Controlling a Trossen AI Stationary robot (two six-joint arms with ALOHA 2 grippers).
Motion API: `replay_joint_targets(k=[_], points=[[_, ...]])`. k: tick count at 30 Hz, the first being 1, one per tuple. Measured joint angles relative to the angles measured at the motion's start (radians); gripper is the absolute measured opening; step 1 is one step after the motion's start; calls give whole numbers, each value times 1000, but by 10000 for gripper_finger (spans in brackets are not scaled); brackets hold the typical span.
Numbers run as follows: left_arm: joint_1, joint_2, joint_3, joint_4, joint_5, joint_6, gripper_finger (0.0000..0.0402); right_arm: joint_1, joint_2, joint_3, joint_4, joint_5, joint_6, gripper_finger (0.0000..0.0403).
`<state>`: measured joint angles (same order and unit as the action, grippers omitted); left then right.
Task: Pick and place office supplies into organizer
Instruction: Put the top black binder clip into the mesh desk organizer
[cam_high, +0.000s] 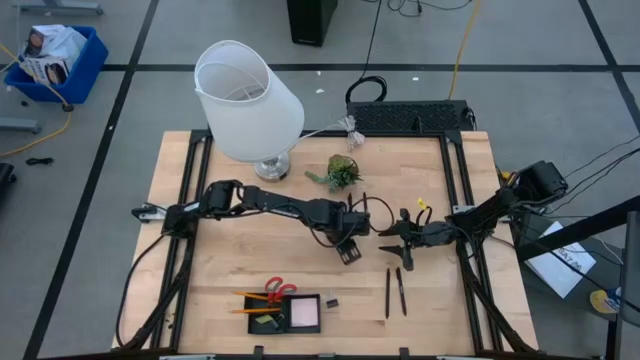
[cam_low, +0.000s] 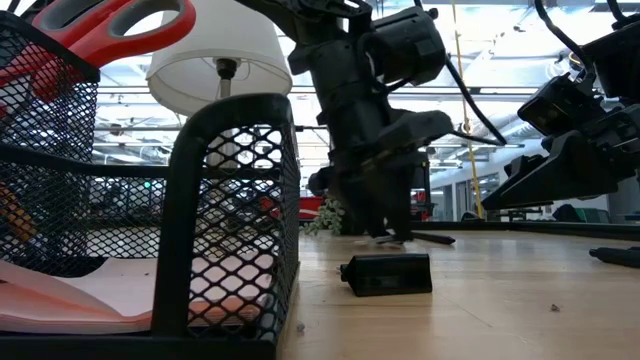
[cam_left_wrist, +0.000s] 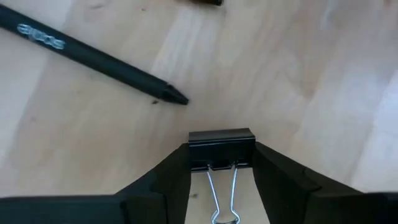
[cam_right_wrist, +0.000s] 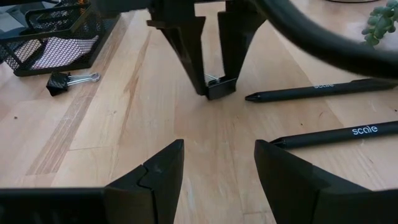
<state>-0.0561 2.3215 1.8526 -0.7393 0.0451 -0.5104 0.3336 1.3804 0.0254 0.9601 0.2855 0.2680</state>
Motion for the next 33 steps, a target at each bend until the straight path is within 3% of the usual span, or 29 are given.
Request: replay_joint_targets(k=[6,14,22,29,33], points=[[2,0,0,6,19,-23,136,0,0,0,0,0,0,192],[3,0,0,7,18,-42,164,0,0,0,0,0,0,192],[1,-2,1,9,25,-11,136,0,0,0,0,0,0,192],[0,-2,1,11,25,8,165,0,0,0,0,0,0,192],[-1,-2,1,12,25,11,162,0,0,0,0,0,0,192]])
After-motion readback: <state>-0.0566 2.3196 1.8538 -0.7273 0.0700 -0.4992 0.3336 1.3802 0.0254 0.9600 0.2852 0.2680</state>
